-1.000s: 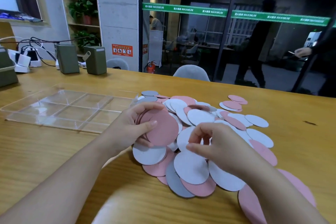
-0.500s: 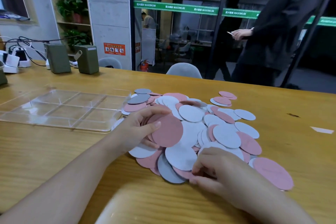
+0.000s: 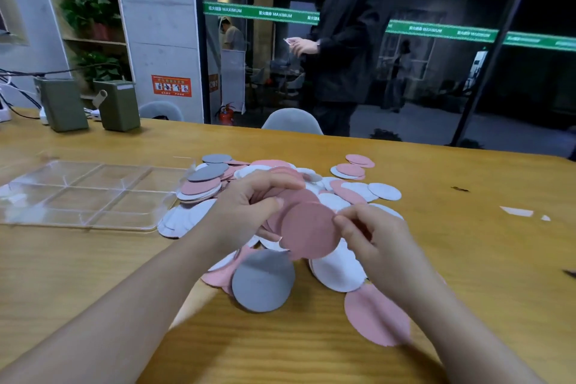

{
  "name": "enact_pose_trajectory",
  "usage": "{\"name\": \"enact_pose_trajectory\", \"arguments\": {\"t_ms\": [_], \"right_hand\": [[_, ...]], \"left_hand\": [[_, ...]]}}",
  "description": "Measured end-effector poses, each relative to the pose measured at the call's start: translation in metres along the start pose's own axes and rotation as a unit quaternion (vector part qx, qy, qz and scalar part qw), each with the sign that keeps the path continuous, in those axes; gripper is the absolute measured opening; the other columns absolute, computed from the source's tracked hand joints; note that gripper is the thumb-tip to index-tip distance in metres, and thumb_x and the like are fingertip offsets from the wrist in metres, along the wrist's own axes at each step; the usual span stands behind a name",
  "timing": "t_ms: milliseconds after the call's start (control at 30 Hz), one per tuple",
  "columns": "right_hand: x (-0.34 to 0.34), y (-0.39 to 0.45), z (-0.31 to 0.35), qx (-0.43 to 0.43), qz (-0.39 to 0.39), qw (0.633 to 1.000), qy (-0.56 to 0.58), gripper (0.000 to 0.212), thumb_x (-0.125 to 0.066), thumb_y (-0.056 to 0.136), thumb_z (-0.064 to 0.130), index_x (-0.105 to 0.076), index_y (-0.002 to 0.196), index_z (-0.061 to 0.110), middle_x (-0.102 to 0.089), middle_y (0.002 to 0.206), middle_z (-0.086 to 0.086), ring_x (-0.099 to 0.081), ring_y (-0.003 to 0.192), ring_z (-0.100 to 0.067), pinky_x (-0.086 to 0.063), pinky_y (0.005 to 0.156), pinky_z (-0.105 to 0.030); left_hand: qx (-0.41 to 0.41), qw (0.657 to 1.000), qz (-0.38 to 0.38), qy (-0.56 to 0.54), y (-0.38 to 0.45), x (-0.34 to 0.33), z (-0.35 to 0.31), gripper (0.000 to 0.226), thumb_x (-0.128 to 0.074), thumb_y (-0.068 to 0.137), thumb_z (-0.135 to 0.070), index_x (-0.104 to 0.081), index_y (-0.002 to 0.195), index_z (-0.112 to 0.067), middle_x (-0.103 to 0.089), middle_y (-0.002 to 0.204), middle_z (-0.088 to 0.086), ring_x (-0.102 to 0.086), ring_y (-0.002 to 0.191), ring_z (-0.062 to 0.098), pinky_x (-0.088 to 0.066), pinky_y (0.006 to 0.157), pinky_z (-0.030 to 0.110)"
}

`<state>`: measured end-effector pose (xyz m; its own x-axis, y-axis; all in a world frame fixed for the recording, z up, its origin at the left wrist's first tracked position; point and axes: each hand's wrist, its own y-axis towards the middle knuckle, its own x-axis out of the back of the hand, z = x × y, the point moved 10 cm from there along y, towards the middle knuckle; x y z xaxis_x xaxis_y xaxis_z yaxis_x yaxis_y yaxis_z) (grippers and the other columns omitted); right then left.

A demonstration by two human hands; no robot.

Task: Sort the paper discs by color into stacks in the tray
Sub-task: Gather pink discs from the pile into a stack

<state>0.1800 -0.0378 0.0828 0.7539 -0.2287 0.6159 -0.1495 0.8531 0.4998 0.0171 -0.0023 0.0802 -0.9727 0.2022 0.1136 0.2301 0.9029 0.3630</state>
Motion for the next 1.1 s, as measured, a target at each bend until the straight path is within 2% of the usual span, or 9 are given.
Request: {"name": "enact_pose_trajectory", "arguments": {"t_ms": [100, 167, 267, 367, 567, 667, 900, 1000, 1100], "right_hand": [[0.011, 0.007, -0.018, -0.062, -0.036, 0.997, 0.027, 0.019, -0.053, 0.093, 0.019, -0.060, 0.076, 0.020, -0.062, 0.070, 0.010, -0.055, 0.066, -0.009, -0.050, 0.066, -0.036], [0.019, 0.010, -0.021, -0.075, -0.059, 0.995, 0.035, 0.018, -0.052, 0.094, 0.020, -0.062, 0.079, 0.016, -0.062, 0.069, 0.006, -0.056, 0.066, -0.014, -0.050, 0.068, -0.041], [0.030, 0.014, -0.024, -0.080, -0.087, 0.991, 0.063, 0.019, -0.050, 0.095, 0.020, -0.063, 0.080, 0.021, -0.061, 0.071, 0.009, -0.054, 0.063, -0.006, -0.047, 0.062, -0.026], [0.033, 0.021, -0.038, -0.103, -0.082, 0.990, 0.056, 0.018, -0.048, 0.097, 0.021, -0.063, 0.089, 0.014, -0.060, 0.074, 0.007, -0.051, 0.061, -0.002, -0.039, 0.056, -0.011], [0.030, 0.022, -0.057, -0.120, -0.095, 0.985, 0.083, 0.019, -0.047, 0.097, 0.019, -0.060, 0.083, 0.024, -0.058, 0.070, 0.017, -0.052, 0.059, 0.000, -0.040, 0.062, -0.020], [0.022, 0.022, -0.049, -0.100, -0.086, 0.985, 0.107, 0.023, -0.048, 0.096, 0.019, -0.058, 0.079, 0.031, -0.059, 0.065, 0.021, -0.053, 0.057, 0.004, -0.044, 0.059, -0.017], [0.028, 0.020, -0.036, -0.073, -0.117, 0.985, 0.099, 0.016, -0.056, 0.092, 0.019, -0.063, 0.078, 0.017, -0.066, 0.072, 0.002, -0.056, 0.057, -0.005, -0.051, 0.059, -0.027], [0.028, 0.015, -0.037, -0.076, -0.084, 0.989, 0.100, 0.018, -0.062, 0.089, 0.018, -0.063, 0.072, 0.016, -0.065, 0.069, -0.002, -0.056, 0.057, -0.008, -0.048, 0.056, -0.023], [0.030, 0.008, -0.047, -0.093, -0.037, 0.992, 0.079, 0.017, -0.068, 0.085, 0.018, -0.064, 0.069, 0.013, -0.064, 0.066, -0.001, -0.053, 0.056, -0.006, -0.043, 0.055, -0.019]], "left_hand": [[-0.021, 1.000, -0.002, 0.006, 0.009, -0.014, -0.010, 0.046, -0.046, 0.089, 0.009, -0.072, 0.090, -0.029, -0.065, 0.108, -0.012, -0.064, 0.086, 0.003, -0.055, 0.054, 0.026], [-0.039, 0.999, -0.012, 0.019, 0.016, -0.021, -0.017, 0.046, -0.045, 0.088, 0.010, -0.071, 0.090, -0.028, -0.063, 0.111, -0.011, -0.062, 0.087, -0.003, -0.053, 0.055, 0.019], [-0.060, 0.997, -0.032, 0.020, 0.026, -0.026, -0.022, 0.045, -0.045, 0.087, 0.010, -0.069, 0.092, -0.028, -0.059, 0.118, -0.006, -0.060, 0.090, -0.005, -0.056, 0.062, 0.023], [-0.094, 0.992, -0.046, 0.076, 0.031, -0.028, -0.026, 0.047, -0.046, 0.086, 0.008, -0.069, 0.093, -0.033, -0.057, 0.118, -0.007, -0.054, 0.103, -0.006, -0.051, 0.083, 0.023], [-0.045, 0.993, -0.103, 0.035, 0.030, -0.005, -0.002, 0.048, -0.046, 0.091, 0.002, -0.068, 0.089, -0.041, -0.055, 0.117, -0.012, -0.058, 0.094, 0.004, -0.058, 0.058, 0.029], [-0.034, 0.996, -0.080, 0.005, 0.028, -0.007, -0.001, 0.043, -0.047, 0.093, 0.001, -0.068, 0.095, -0.036, -0.057, 0.120, -0.013, -0.060, 0.091, -0.004, -0.058, 0.056, 0.029], [0.017, 0.995, 0.005, -0.098, 0.022, -0.044, 0.009, 0.028, -0.044, 0.098, -0.016, -0.063, 0.109, -0.035, -0.061, 0.109, -0.016, -0.066, 0.086, 0.003, -0.059, 0.062, 0.033], [0.004, 0.997, 0.034, -0.068, 0.017, -0.055, 0.010, 0.030, -0.051, 0.095, -0.012, -0.059, 0.111, -0.035, -0.058, 0.114, -0.009, -0.065, 0.090, 0.006, -0.057, 0.062, 0.026], [0.006, 0.998, 0.050, -0.049, 0.013, -0.063, 0.017, 0.034, -0.055, 0.093, -0.008, -0.060, 0.108, -0.038, -0.058, 0.110, -0.016, -0.063, 0.093, 0.008, -0.056, 0.059, 0.027]]}}
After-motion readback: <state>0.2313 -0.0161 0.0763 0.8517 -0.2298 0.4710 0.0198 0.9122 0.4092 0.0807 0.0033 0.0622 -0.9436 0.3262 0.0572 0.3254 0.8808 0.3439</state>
